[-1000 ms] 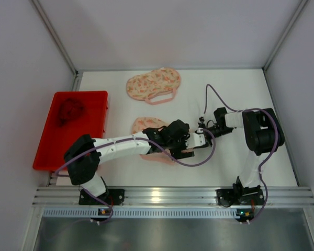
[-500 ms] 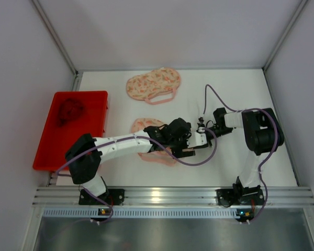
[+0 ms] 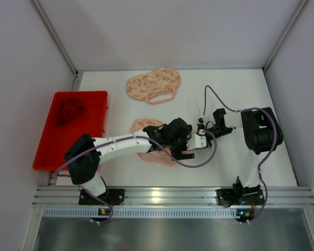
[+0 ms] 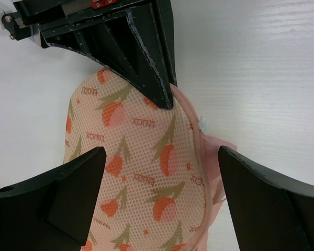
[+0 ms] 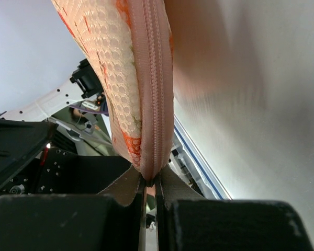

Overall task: Place the bra in the laundry bag and zip it closed
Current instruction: Adjust the bra in the laundry bag.

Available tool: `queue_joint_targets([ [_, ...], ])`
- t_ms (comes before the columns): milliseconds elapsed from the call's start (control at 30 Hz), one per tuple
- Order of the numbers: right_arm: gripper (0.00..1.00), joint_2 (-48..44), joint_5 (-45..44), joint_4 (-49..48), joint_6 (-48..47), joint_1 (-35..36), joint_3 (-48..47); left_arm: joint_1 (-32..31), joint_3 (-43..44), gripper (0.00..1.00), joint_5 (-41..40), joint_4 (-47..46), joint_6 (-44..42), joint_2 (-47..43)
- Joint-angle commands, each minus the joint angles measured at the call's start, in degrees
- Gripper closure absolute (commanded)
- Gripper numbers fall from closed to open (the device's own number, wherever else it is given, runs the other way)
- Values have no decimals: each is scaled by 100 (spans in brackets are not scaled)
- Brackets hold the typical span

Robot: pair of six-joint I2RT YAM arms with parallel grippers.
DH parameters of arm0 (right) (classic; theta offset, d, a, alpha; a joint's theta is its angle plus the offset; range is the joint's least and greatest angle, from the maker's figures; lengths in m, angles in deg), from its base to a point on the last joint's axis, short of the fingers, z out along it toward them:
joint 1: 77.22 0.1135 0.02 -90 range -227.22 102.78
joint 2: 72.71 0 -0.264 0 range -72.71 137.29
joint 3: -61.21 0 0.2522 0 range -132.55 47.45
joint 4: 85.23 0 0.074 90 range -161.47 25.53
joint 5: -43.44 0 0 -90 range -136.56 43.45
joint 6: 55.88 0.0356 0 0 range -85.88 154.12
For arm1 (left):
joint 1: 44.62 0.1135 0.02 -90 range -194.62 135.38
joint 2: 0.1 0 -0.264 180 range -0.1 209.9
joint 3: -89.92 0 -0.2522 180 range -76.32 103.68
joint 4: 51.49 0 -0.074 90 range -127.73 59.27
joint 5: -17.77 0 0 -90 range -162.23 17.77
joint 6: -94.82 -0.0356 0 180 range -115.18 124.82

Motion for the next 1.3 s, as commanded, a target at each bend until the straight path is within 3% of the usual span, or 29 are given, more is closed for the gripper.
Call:
queue_joint_targets([
  [0,100,6,236,41,-128,115,-193,28,-10,5,266,34,-89,-255],
  [267,100,-47,245,216,-303,106,-184,142,271,6,-937,-18,104,299],
  [500,100,-20,298,340,-418,115,-220,204,184,6,-1271,-299,17,352],
  [900,100,173,561,550,-637,141,-281,-244,-1299,6,-1518,-2451,-800,-79],
  [1000,100,191,570,612,-708,176,-281,-402,-1503,5,-1922,-3267,-1064,78],
  [1267,100,191,650,972,-1085,282,-325,-455,-1547,4,-2854,-4325,-1503,686],
])
